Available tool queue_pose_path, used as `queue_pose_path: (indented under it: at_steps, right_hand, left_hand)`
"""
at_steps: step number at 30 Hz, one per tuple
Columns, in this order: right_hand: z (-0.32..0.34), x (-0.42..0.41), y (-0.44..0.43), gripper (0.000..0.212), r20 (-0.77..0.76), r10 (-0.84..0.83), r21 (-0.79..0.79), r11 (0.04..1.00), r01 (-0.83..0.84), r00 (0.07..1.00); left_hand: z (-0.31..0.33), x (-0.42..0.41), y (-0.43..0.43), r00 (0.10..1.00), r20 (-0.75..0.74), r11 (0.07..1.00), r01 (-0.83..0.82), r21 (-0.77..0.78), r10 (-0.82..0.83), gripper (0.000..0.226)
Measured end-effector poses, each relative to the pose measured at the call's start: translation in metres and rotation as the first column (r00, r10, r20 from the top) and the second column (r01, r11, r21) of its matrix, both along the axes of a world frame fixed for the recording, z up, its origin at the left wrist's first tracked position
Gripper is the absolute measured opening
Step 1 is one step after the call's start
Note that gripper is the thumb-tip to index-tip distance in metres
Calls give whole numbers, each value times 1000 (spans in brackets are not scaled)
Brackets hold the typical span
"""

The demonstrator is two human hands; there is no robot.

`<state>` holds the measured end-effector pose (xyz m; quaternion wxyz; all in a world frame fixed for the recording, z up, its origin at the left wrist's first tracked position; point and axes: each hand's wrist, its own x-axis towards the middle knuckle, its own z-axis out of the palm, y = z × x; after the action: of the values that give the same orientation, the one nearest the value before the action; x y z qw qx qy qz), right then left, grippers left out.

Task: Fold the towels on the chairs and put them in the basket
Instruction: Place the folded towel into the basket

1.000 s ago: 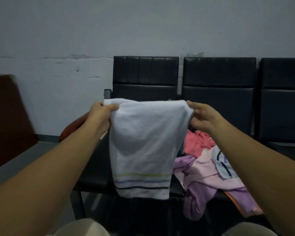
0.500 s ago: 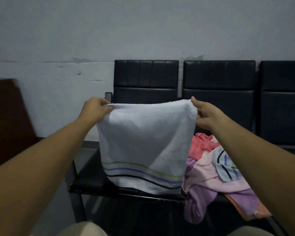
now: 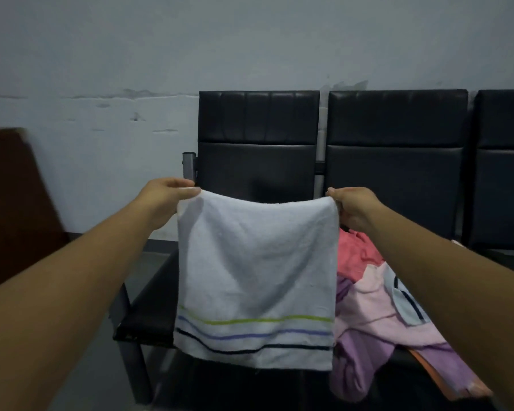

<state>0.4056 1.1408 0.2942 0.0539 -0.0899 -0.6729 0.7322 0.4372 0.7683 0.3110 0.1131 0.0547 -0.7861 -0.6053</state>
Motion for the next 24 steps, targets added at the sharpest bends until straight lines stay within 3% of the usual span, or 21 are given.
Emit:
queue_pose_path:
  at_steps: [2, 5, 7, 8, 12, 16, 24]
  right_hand:
    - [-1, -20, 0, 20, 27, 79, -17, 997, -79, 997]
    - [6, -45, -2, 47, -16, 142, 312, 941, -130, 990]
    - [19, -59, -8, 41, -125, 90, 542, 840, -8, 988]
    - [29, -64, -11, 32, -190, 53, 579, 813, 68, 980]
    - [74, -88, -19, 6, -395, -71, 460, 848, 264, 916]
    - [96, -90, -21, 14, -469, -100, 358, 887, 292, 878]
    - [-2, -47, -23, 14, -309, -70, 201, 970, 137, 949]
  left_hand:
    - [-7, -15, -6, 1000, 2, 990, -27, -139, 27, 32]
    - [-5, -29, -7, 985, -100, 925, -166, -341, 140, 32]
    - [7, -39, -4, 966, -193, 879, -240, -411, 173, 25]
    - [15, -43, -1, 952, -238, 860, -281, -427, 193, 21]
    - [57, -57, 4, 885, -386, 861, -394, -321, 261, 15]
    - [78, -63, -6, 870, -414, 885, -393, -251, 269, 6]
    - [-3, -20, -20, 953, -205, 920, -277, -278, 225, 12]
